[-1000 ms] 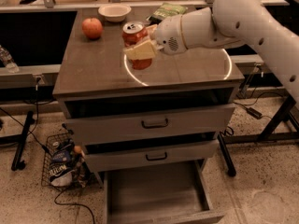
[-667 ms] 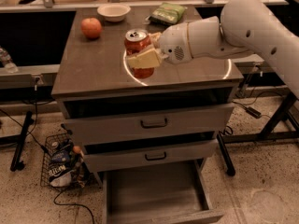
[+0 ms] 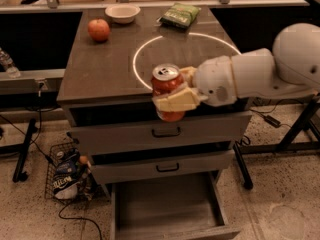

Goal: Place coke can into bottom drawer

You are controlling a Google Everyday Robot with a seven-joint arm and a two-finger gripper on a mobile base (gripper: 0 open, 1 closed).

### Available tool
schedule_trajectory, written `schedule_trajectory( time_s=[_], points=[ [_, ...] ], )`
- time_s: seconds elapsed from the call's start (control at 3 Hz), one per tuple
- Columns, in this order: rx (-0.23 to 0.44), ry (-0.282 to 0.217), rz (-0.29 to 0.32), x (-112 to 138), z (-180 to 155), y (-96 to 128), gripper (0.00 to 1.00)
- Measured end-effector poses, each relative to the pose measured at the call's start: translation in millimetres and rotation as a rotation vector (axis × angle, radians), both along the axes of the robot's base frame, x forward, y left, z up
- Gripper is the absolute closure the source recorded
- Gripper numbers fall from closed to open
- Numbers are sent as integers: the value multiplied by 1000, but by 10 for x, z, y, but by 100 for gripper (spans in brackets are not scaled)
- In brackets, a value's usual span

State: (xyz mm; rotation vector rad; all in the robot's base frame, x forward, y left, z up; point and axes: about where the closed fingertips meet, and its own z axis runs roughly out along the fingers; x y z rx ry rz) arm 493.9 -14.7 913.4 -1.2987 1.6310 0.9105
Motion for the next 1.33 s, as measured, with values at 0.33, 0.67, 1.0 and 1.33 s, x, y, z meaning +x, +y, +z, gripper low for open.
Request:
schedule_trajectory(
  time_s=[0.33, 0.67, 1.0, 1.33],
  points=[
    [-50, 65, 10, -417, -401, -291, 100],
    [-50, 65, 10, -418, -401, -290, 100],
    [1, 68, 4, -427, -733, -237, 100],
    [32, 88, -3, -410, -1411, -175, 100]
  ],
)
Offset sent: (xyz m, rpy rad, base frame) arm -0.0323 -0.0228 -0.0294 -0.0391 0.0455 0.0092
